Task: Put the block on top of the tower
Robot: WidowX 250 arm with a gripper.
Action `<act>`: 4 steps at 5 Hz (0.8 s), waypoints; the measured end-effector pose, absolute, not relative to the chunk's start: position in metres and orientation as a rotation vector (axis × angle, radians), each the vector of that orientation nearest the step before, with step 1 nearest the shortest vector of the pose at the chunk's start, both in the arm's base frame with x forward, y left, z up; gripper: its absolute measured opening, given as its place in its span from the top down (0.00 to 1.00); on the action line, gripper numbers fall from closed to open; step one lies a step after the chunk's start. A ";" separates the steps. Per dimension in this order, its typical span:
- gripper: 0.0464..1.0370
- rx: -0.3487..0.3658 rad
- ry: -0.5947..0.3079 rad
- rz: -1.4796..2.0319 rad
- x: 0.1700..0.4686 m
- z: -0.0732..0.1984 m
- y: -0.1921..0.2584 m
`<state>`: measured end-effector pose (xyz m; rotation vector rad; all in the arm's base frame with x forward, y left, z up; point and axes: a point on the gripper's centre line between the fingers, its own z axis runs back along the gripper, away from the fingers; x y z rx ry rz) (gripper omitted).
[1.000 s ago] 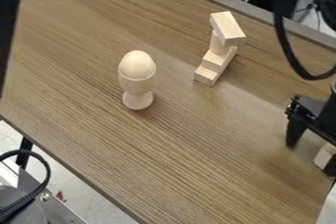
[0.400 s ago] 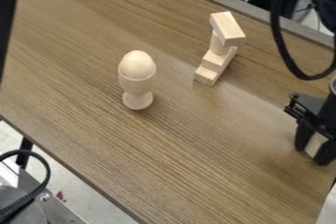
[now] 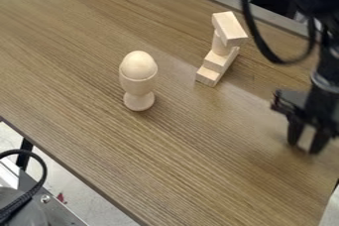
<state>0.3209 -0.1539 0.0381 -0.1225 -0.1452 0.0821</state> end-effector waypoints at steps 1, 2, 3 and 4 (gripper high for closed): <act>0.74 -0.180 -0.244 0.325 0.331 0.076 -0.116; 0.74 -0.201 -0.320 0.497 0.337 0.104 -0.085; 0.74 -0.162 -0.325 0.516 0.339 0.114 -0.073; 0.74 -0.145 -0.360 0.474 0.350 0.133 -0.067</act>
